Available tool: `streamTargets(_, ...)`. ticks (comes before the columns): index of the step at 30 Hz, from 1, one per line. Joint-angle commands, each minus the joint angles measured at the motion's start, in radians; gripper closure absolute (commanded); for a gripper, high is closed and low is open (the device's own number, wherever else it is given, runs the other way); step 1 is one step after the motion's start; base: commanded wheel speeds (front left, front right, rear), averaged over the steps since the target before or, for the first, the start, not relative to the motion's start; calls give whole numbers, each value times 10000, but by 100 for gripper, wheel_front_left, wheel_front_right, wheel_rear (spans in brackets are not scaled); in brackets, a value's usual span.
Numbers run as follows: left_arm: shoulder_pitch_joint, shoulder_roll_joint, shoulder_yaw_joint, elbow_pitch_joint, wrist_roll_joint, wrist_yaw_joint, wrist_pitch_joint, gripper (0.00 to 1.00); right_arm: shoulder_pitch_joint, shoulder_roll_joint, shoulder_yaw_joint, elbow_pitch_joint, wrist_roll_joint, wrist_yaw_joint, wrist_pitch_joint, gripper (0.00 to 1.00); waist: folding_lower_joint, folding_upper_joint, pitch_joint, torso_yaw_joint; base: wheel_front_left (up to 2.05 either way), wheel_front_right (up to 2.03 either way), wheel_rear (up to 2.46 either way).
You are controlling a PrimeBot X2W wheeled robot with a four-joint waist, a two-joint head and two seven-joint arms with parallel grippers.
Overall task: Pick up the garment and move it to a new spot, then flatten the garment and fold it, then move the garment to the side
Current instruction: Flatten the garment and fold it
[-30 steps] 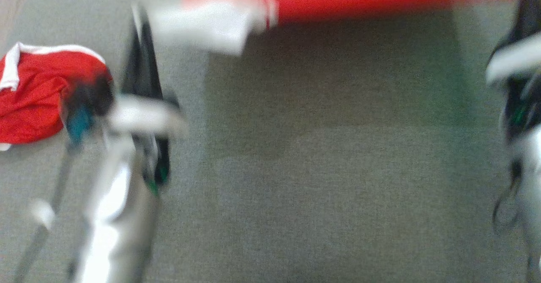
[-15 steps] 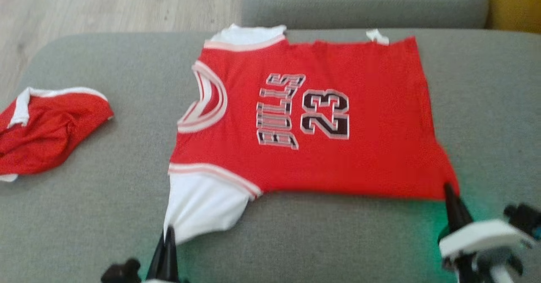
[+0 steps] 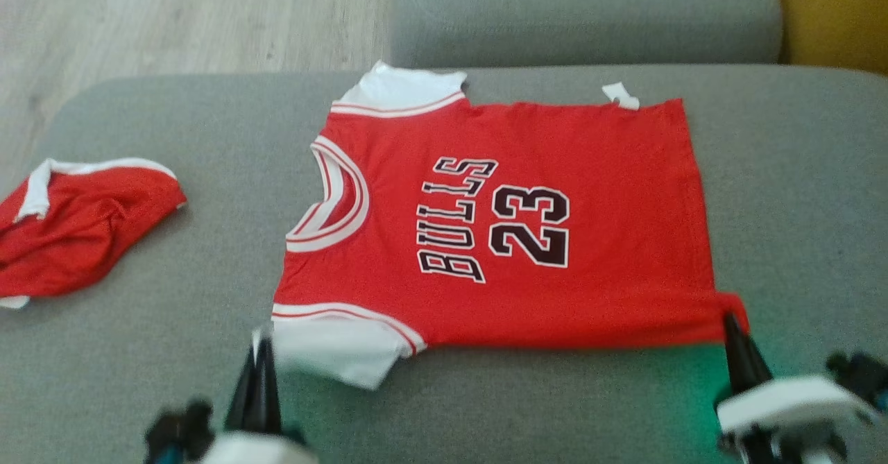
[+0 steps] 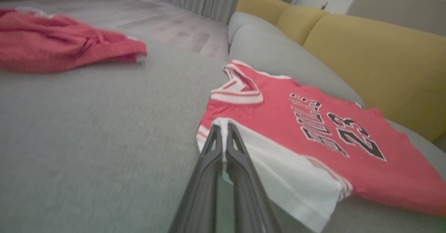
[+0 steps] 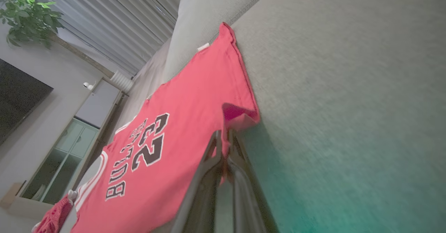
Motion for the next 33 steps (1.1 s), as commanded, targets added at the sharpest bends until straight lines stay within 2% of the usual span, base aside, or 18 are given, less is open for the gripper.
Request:
streamTargets(1, -1478, 67, 327, -457, 321, -67, -54, 100, -1090, -23, 101, -492, 62, 31, 153, 100, 0, 0, 441, 38, 0, 0, 0)
streamTargets(4, -2943, 227, 16, -87, 986, -194, -55, 100, -1979, 63, -78, -373, 41, 31, 576, 100, 0, 0, 920, 46, 0, 0, 0)
streamTargets(5, -2943, 227, 16, -87, 986, -194, -55, 100, -1979, 63, -78, -373, 41, 31, 576, 100, 0, 0, 920, 46, 0, 0, 0)
streamTargets(7, -3906, 393, -204, 533, 1262, -268, -55, 100, -2592, 114, -221, -153, -54, 31, 829, 100, 0, 0, 1240, 38, 0, 0, 0)
streamTargets(14, -6747, 729, -855, 2532, 1314, -440, -19, 100, -4476, 299, -612, 782, -676, 31, 1056, 100, 0, 0, 2297, 3, 0, 0, 0)
streamTargets(20, -8180, 714, -1160, 3546, 1078, -468, -46, 100, -5455, 412, -1005, 1798, -1341, 31, 672, 100, 0, 0, 2851, 14, 0, 0, 0)
streamTargets(24, -8546, 635, -1125, 3659, 993, -472, -51, 100, -5773, 492, -945, 2270, -1690, 31, 418, 100, 0, 0, 2982, 7, 0, 0, 0)
streamTargets(25, -8531, 625, -1062, 3635, 1019, -472, -52, 96, -5812, 487, -914, 2352, -1827, 31, 276, 91, 0, 0, 2981, -5, 0, 0, 0)
streamTargets(26, -8458, 604, -975, 3573, 1056, -465, -52, 43, -5836, 467, -860, 2405, -2014, 31, 62, 15, 0, 0, 2957, -15, 0, 0, 0)
streamTargets(27, -8325, 586, -947, 3567, 1136, -461, -52, 0, -5836, 411, -701, 2419, -2281, 31, -169, 0, 0, 0, 2915, -22, 0, 0, 0)
streamTargets(31, -7467, 485, -471, 3050, 1362, -143, -53, 0, -5598, -75, 119, 2417, -4036, 31, -1452, 0, 0, 0, 2616, -39, 0, 0, 0)
streamTargets(33, -6820, 457, -228, 2495, 1642, 77, -53, 0, -5401, -159, 104, 2401, -4902, 31, -1788, 0, 0, 0, 2422, -45, 0, 0, 0)
